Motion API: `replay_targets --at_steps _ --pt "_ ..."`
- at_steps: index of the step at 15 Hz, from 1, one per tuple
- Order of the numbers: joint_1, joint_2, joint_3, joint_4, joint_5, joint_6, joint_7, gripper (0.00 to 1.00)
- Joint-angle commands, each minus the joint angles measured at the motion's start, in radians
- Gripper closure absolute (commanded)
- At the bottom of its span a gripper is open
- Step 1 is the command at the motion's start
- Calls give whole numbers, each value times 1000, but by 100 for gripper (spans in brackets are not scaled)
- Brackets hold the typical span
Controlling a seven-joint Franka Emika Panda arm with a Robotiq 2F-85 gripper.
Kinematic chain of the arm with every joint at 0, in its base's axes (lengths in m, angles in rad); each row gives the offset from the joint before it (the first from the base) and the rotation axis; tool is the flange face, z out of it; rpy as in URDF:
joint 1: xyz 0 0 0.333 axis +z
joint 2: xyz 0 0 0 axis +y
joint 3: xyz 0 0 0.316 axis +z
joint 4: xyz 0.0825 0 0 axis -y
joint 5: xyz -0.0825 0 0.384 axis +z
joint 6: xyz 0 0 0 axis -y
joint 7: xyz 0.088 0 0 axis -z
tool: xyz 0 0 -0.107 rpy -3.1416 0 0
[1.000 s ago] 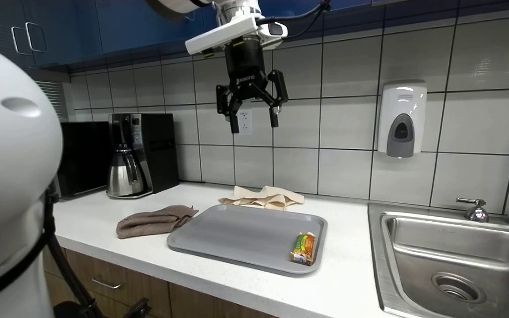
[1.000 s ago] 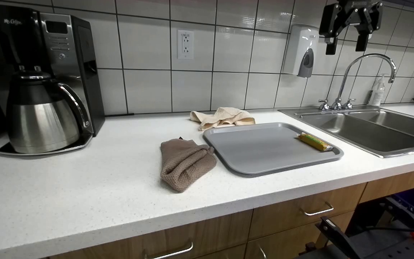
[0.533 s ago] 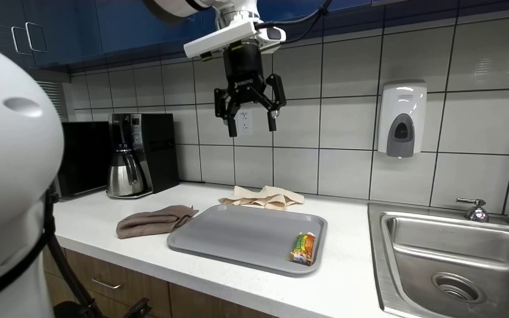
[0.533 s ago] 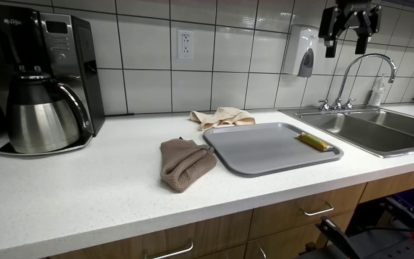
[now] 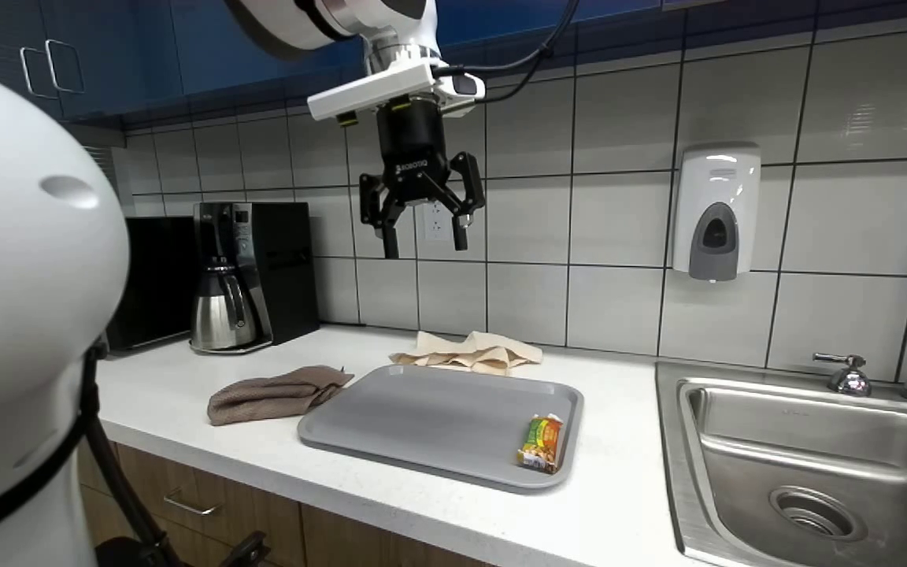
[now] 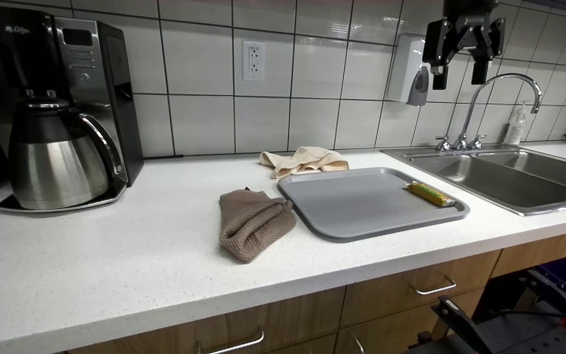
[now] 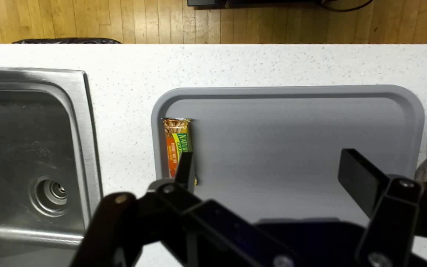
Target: Pick up the towels and move them onto the trays one by one starting with the brown towel
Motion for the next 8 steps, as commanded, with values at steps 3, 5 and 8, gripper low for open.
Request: replay_targets --at_steps 3,5,8 --pt "22 35 27 -4 52 19 39 0" --pt "29 52 36 -8 76 33 66 0" --pt "38 77 65 -19 99 84 138 0"
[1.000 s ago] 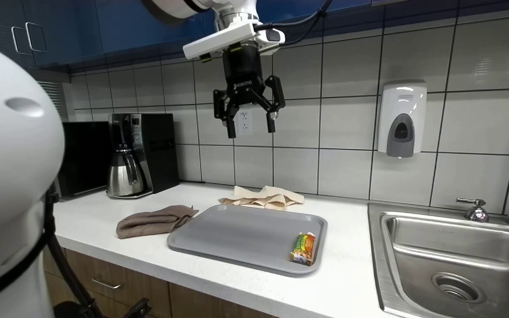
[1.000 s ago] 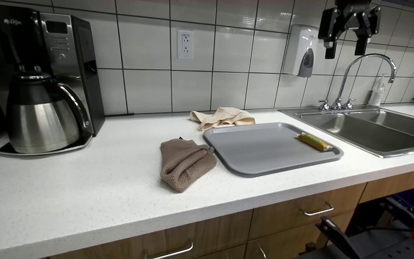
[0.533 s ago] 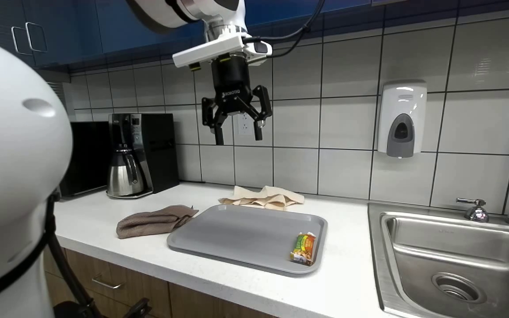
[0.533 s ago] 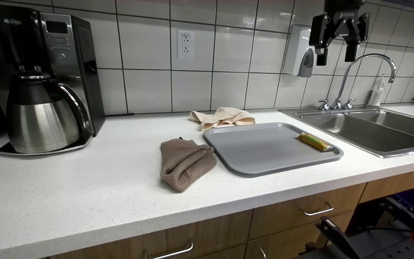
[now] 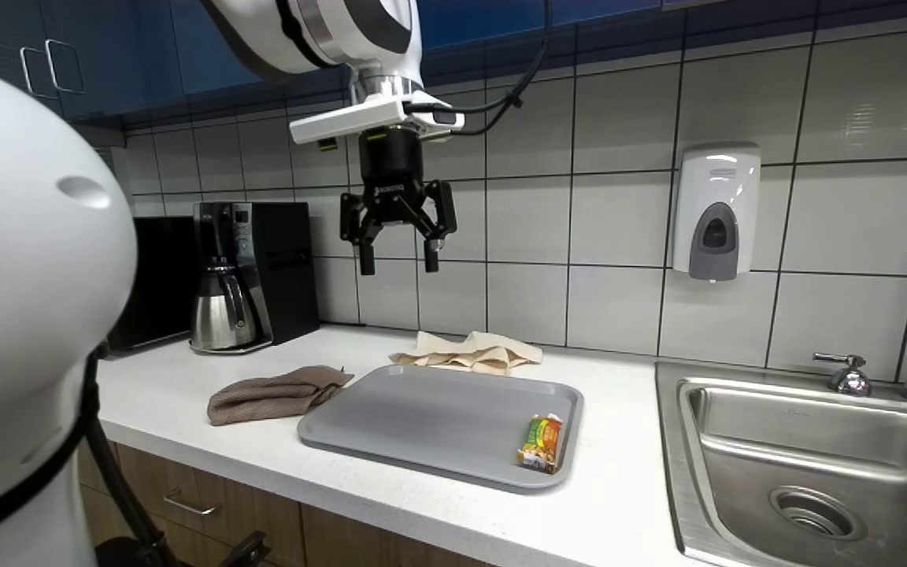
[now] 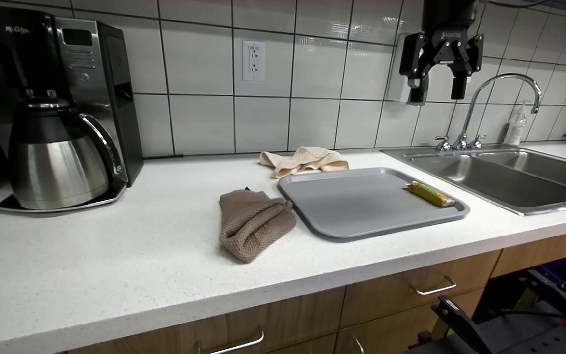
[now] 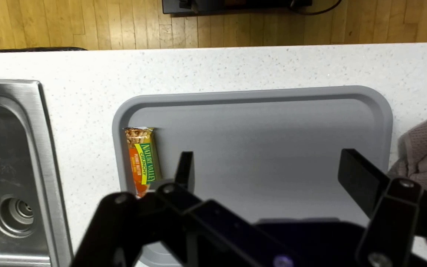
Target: Pick up the towels and move them onto the trays one by one starting with the brown towel
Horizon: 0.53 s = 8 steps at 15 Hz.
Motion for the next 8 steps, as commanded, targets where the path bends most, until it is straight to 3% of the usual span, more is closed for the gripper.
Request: replay_targets --at_steps 1,8 --pt "12 35 49 -7 29 64 113 0" --pt "45 141 154 24 13 164 355 0"
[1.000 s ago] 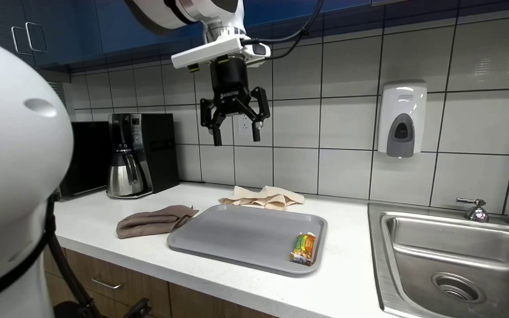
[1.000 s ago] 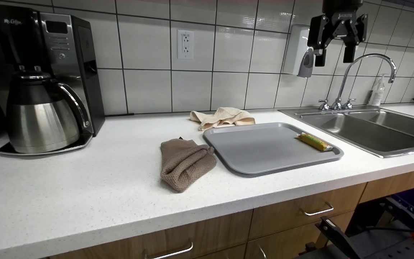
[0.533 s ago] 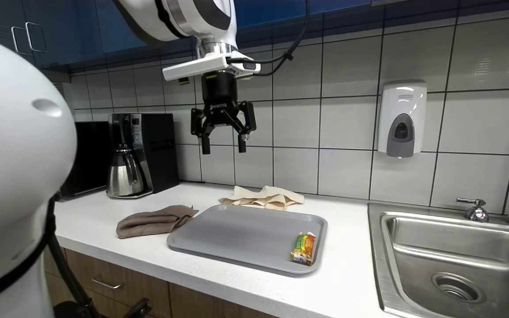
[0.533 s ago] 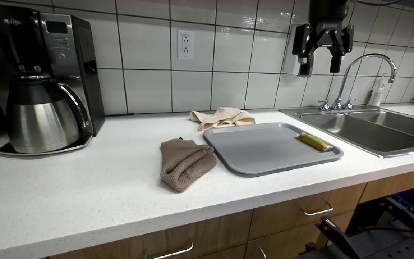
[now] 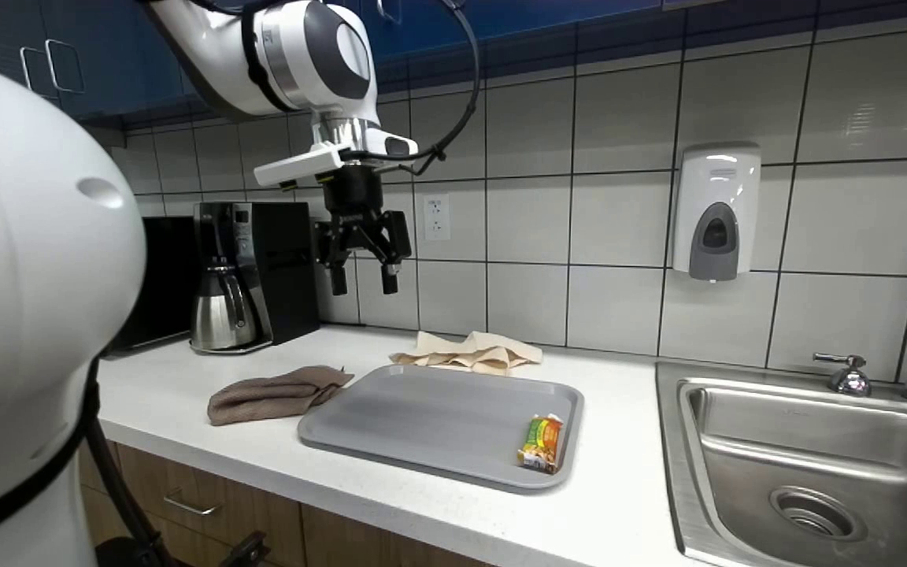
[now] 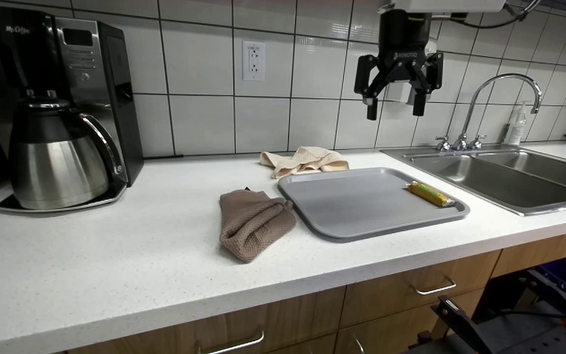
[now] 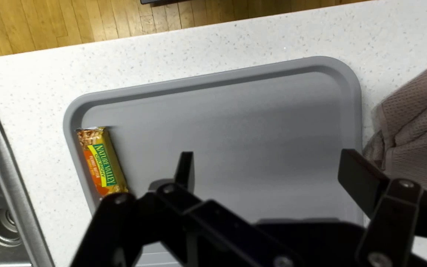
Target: Pick up the towels and move them onto the trays one by one starting with the brown towel
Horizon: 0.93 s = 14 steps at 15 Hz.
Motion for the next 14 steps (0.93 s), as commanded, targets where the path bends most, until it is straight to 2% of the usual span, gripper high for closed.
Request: replay_targets --at_steps 1,8,14 --pt "9 65 47 40 -10 39 126 0" --pt "30 183 86 110 -46 94 299 0" --pt "92 329 94 202 -96 108 435 0"
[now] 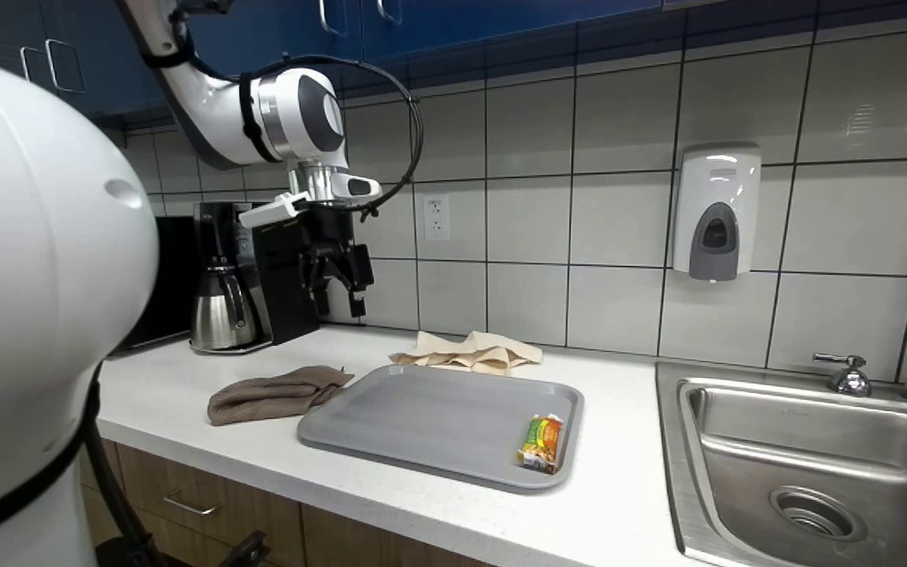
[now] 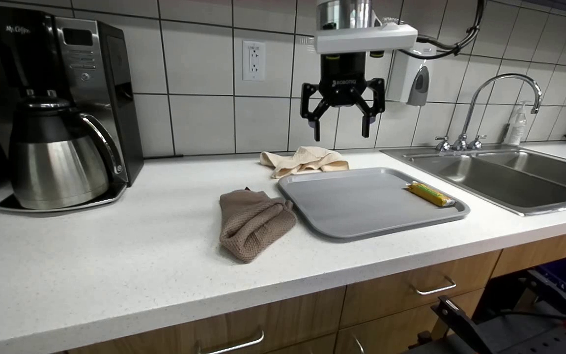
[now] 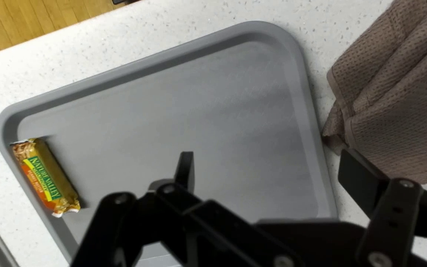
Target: Pick up the towels and move them onto the trays one by one starting with the brown towel
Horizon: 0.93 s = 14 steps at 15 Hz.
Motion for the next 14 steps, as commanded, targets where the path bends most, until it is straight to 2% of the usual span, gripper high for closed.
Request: replay_targets --at_steps 1,7,14 --pt "42 106 4 86 -37 0 99 0" --pt "129 232 -8 193 -42 -7 159 0" --pt "200 340 -17 285 -12 -27 188 0"
